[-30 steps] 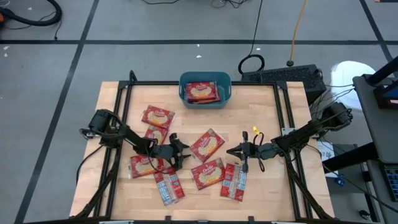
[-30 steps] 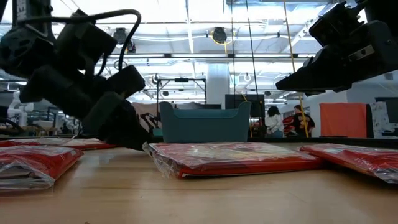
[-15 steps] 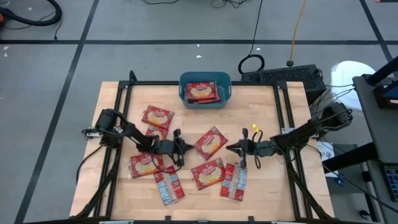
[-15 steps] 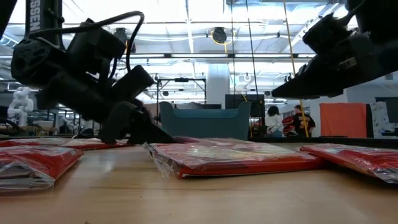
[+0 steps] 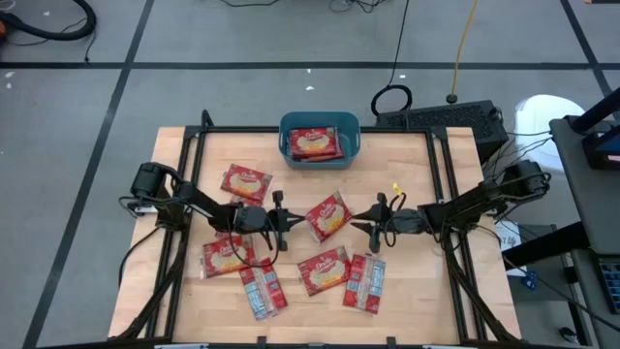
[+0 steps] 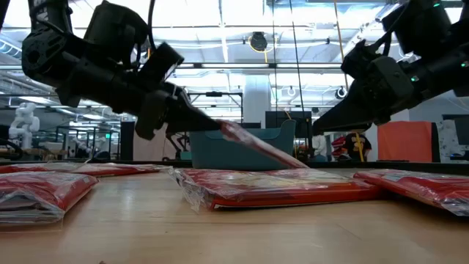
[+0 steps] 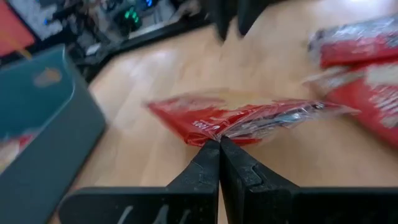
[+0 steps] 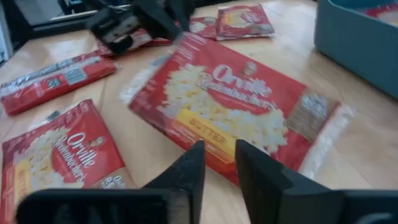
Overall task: Sort popcorn bags into baskets
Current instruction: Put the red popcorn bag into the blue bin
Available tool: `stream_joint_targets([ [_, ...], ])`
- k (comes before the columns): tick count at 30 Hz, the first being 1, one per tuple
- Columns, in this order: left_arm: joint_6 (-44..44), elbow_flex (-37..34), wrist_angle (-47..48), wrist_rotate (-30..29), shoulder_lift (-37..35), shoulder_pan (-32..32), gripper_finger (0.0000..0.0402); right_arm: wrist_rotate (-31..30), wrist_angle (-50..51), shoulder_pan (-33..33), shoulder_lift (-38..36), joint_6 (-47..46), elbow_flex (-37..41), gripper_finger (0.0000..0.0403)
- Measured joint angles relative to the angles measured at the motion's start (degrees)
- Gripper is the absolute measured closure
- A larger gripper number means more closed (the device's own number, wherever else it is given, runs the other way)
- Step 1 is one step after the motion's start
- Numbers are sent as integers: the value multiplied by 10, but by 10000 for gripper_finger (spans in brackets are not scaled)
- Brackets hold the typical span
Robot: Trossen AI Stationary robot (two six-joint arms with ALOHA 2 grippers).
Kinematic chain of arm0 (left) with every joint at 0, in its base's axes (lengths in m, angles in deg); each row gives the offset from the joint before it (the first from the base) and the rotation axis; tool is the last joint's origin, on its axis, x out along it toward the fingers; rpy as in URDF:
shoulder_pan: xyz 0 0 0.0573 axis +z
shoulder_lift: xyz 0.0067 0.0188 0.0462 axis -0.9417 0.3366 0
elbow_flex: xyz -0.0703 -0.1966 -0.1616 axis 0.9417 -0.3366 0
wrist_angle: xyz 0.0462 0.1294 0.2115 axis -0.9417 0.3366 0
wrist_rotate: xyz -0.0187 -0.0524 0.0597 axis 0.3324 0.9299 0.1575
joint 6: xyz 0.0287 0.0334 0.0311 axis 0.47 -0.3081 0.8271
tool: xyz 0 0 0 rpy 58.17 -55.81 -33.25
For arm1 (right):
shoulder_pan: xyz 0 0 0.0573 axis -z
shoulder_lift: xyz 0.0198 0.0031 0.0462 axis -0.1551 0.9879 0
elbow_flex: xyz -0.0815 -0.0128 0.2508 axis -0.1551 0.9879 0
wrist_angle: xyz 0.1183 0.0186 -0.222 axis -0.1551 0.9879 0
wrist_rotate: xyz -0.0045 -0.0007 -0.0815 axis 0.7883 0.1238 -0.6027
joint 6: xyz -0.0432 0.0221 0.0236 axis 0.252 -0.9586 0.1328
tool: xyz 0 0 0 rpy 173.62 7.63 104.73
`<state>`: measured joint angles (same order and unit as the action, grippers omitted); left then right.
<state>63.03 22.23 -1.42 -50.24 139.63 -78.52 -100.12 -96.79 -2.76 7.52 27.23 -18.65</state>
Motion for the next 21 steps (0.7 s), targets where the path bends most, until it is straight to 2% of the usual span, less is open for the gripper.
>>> stream_joint_targets([
  [5, 18, 1, 1, 21, 0, 5, 400, 44, 0, 53, 0, -1, 0, 252],
  [8, 44, 1, 0, 21, 0, 5, 401, 125, -1, 101, 0, -4, -5, 220],
  [16, 200, 20, -1, 55, 0, 4, 401, 280, 9, 223, 0, -19, -21, 153],
  [21, 281, 27, 0, 74, 0, 4, 401, 348, 8, 284, 0, 20, -19, 124],
])
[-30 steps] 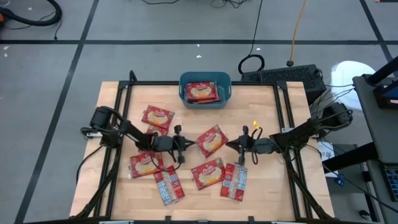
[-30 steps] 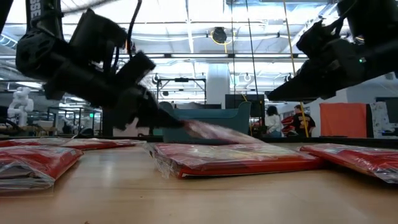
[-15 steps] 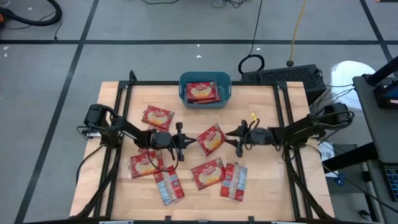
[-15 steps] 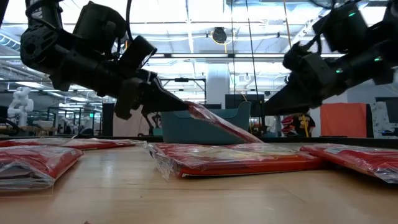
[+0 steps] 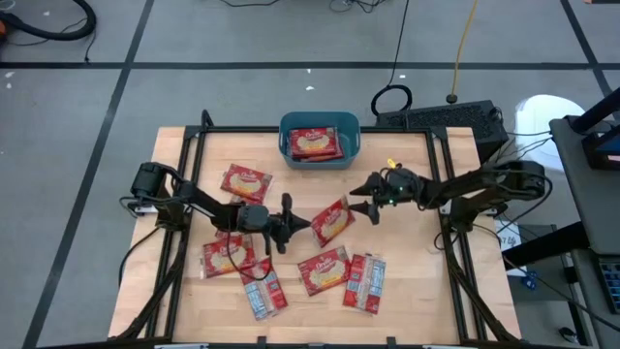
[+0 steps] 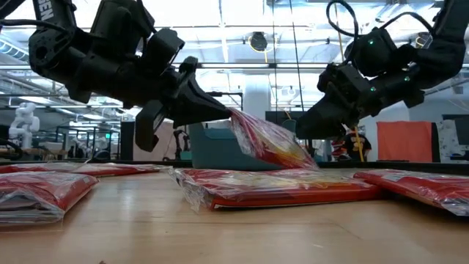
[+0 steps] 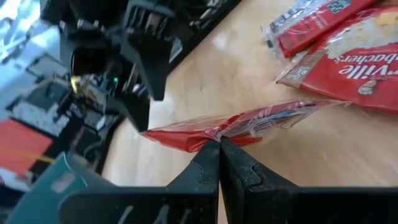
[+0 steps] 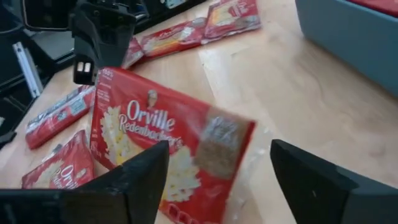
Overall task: Sort popcorn bags into baskets
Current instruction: Put the red popcorn bag into the blue bin
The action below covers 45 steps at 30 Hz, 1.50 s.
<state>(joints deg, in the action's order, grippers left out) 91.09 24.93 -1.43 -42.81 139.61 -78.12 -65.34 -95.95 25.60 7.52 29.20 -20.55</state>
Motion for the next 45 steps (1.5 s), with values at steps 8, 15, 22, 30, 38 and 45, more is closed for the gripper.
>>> stream_joint_targets([
  [8, 41, 2, 0, 12, 0, 0, 401, 47, 9, 29, 0, 59, 7, 113],
  [15, 54, 2, 0, 12, 0, 0, 401, 64, 9, 29, 0, 49, 22, 115],
  [22, 60, 2, 0, 12, 0, 0, 401, 60, -4, 27, 0, 42, 24, 126],
  [30, 62, 2, 0, 12, 0, 2, 401, 61, -77, 3, 61, 19, 24, 128],
  [38, 58, 2, 0, 6, 0, 2, 401, 62, -183, -48, 163, 10, 9, 159],
  [45, 18, 2, 12, -13, 0, 2, 398, 60, -248, -86, 218, 15, -16, 275],
])
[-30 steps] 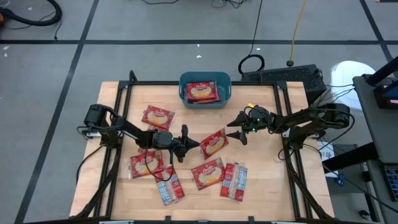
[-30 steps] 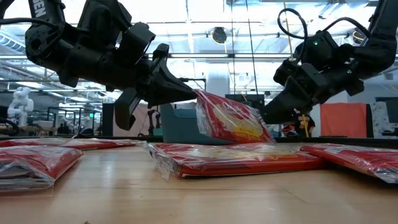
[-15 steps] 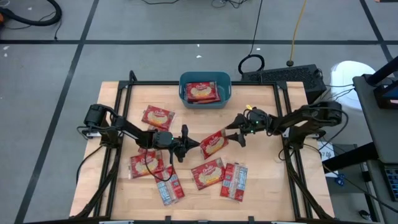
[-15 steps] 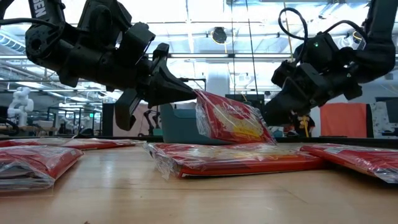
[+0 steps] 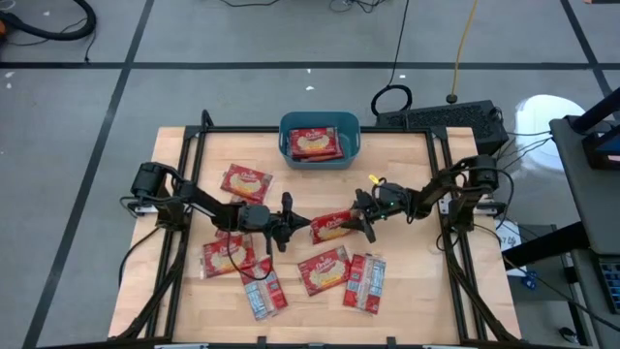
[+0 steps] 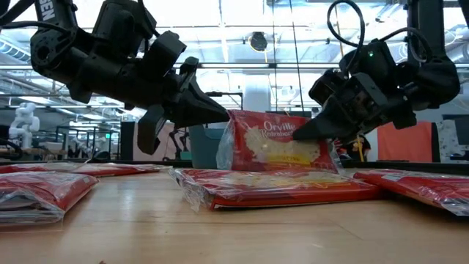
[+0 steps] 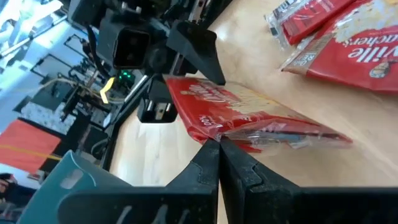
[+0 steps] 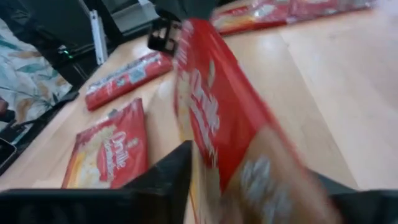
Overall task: Sort popcorn bags into baskets
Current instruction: Put the red popcorn bag into the blue bin
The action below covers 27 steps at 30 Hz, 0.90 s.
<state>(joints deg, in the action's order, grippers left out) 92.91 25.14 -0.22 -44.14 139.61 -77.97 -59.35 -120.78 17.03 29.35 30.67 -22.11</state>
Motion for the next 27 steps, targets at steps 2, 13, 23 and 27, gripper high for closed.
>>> stream_joint_targets([
  [2, -10, 0, 3, 0, 0, 0, 391, -2, -1, -3, 0, -1, -3, 309],
  [13, -250, 0, 3, -97, -3, -27, 305, -2, 24, -4, -37, -3, -2, 375],
  [23, -466, 0, 140, -115, -144, -46, 187, -34, 127, -4, -128, 7, -1, 375],
  [27, -490, 0, 195, -116, -209, -46, 180, -83, 165, -16, -160, 20, -1, 382],
])
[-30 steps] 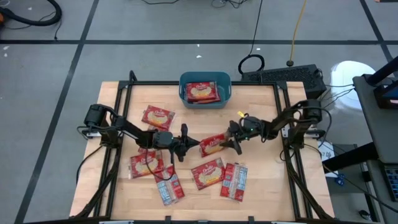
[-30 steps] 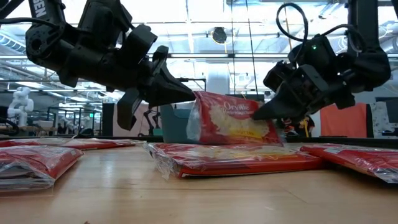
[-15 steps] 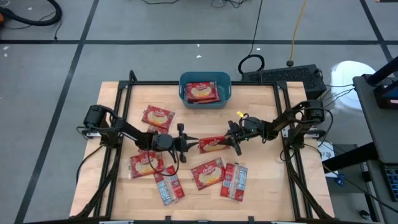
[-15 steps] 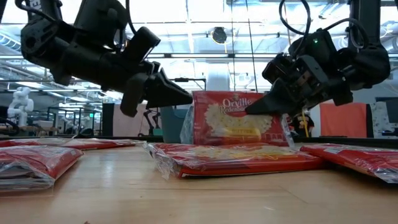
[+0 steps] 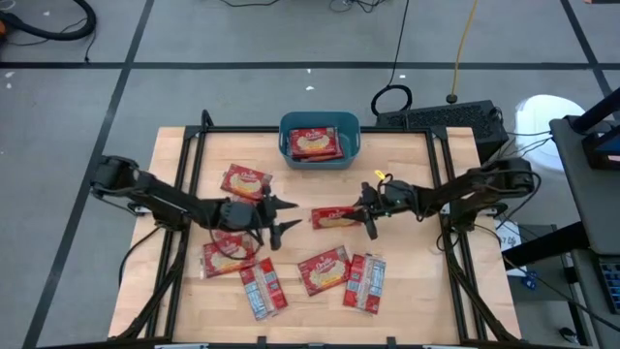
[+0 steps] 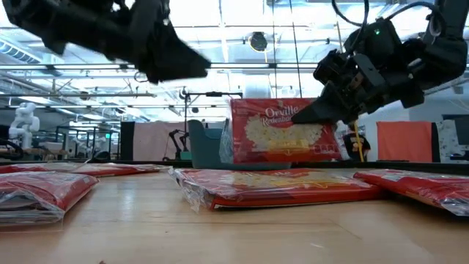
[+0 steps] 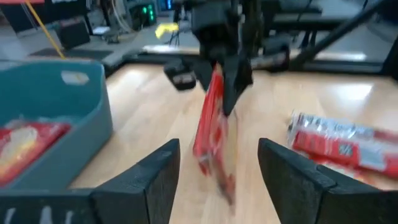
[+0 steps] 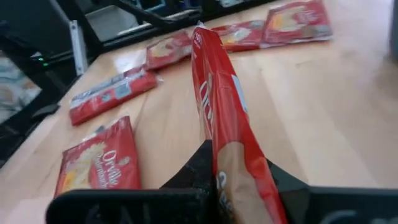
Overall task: Sort popcorn bags into baskets
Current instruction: Put the red popcorn bag into the blue bin
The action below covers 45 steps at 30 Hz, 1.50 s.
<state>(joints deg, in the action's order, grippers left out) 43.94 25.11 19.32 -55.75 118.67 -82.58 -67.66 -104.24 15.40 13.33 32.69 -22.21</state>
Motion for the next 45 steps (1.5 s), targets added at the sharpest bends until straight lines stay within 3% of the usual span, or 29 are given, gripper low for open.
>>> stream_joint_targets([
  [6, -7, 21, 16, 4, -71, 9, 199, -84, -7, -39, -17, 30, -1, 367],
  [10, -16, 123, 195, 45, -76, 35, 219, -138, -29, -69, -17, 63, -3, 372],
  [15, 11, 256, 394, 88, -19, 60, 215, -199, -20, -99, -16, 98, -3, 375],
  [19, 47, 317, 413, 157, 33, 73, 174, -219, -13, -110, -17, 108, -3, 372],
  [26, 70, 380, 398, 161, 144, 79, 62, -219, -8, -118, -16, 139, -3, 370],
  [30, 55, 415, 398, 161, 206, 85, 31, -219, -1, -118, -16, 175, -3, 370],
  [35, 57, 448, 419, 161, 251, 91, 46, -220, 19, -118, -16, 172, -3, 370],
  [45, 61, 456, 434, 163, 275, 113, 124, -250, 30, -118, -16, 171, -3, 369],
])
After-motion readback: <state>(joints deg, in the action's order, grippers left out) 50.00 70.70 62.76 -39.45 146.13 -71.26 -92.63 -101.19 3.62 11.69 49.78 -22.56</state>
